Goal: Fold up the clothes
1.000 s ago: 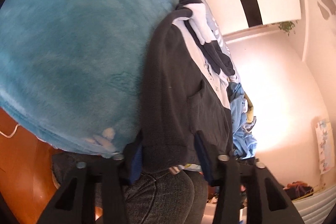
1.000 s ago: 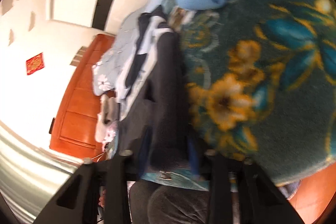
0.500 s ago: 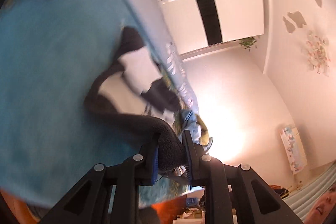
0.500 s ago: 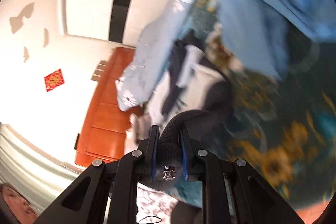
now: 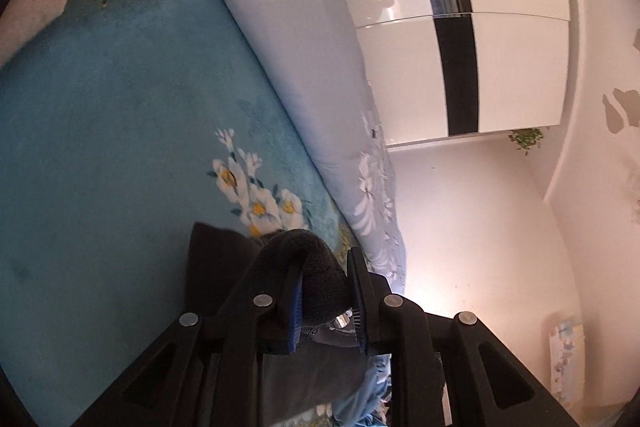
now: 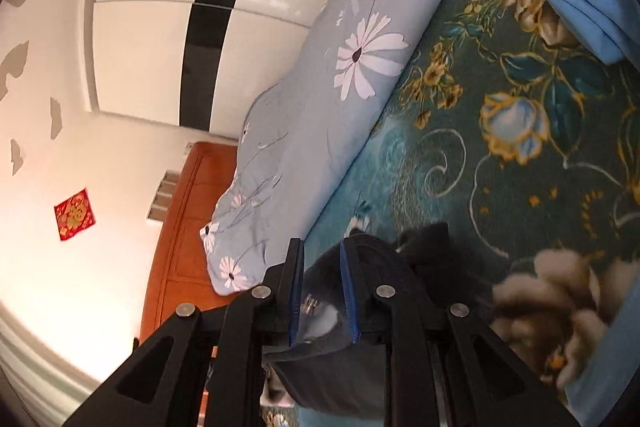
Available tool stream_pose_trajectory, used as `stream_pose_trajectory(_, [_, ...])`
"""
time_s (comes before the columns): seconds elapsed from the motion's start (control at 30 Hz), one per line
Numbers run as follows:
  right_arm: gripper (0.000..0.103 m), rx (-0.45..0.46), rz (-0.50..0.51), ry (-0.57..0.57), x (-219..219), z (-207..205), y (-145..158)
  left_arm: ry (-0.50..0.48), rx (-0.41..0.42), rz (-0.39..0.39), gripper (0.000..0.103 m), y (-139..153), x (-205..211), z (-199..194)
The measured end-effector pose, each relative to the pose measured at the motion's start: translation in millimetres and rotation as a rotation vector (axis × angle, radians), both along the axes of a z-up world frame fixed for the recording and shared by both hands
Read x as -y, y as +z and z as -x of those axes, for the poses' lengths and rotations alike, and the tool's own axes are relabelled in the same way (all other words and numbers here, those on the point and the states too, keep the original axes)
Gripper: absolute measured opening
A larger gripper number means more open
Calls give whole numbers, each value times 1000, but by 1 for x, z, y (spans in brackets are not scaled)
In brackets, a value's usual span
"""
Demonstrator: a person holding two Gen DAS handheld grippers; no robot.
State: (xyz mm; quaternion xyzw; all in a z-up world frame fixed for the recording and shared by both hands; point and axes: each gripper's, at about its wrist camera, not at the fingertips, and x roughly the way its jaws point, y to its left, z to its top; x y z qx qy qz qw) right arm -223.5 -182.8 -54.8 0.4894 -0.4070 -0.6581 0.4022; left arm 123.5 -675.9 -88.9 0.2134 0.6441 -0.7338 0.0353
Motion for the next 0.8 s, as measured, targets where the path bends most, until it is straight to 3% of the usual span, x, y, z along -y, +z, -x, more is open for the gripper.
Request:
stream_pose_trajectory(0.13, [19, 39, -61, -42, 15, 27, -25, -1, 60, -35, 22, -39, 12, 21])
stream_pose_trajectory(0.27, [21, -53, -204, 47, 27, 20, -32, -35, 79, -61, 26, -57, 16, 25])
stream_pose_trajectory(0.33, [21, -112, -270, 101, 31, 11, -33, -58, 57, -42, 38, -51, 15, 22])
stream_pose_trajectory(0.4, [24, -123, -309, 144, 34, 5, -40, -47, 21, 9, 74, -37, 13, 12])
stream_pose_trajectory(0.47, [30, -116, -327, 176, 35, 0, -47, -18, 3, 68, 86, -24, 12, -1])
stream_pose_trajectory(0.53, [33, -102, -341, 207, 35, -6, -56, -4, 28, 109, 87, -20, 13, -10])
stream_pose_trajectory(0.67, [34, -72, -351, 236, 38, -18, -70, -87, 183, 166, 87, -31, -2, -12])
stream_pose_trajectory(0.8, [35, -153, -390, 197, 30, -29, -61, -174, 172, 202, 87, -34, -31, -26])
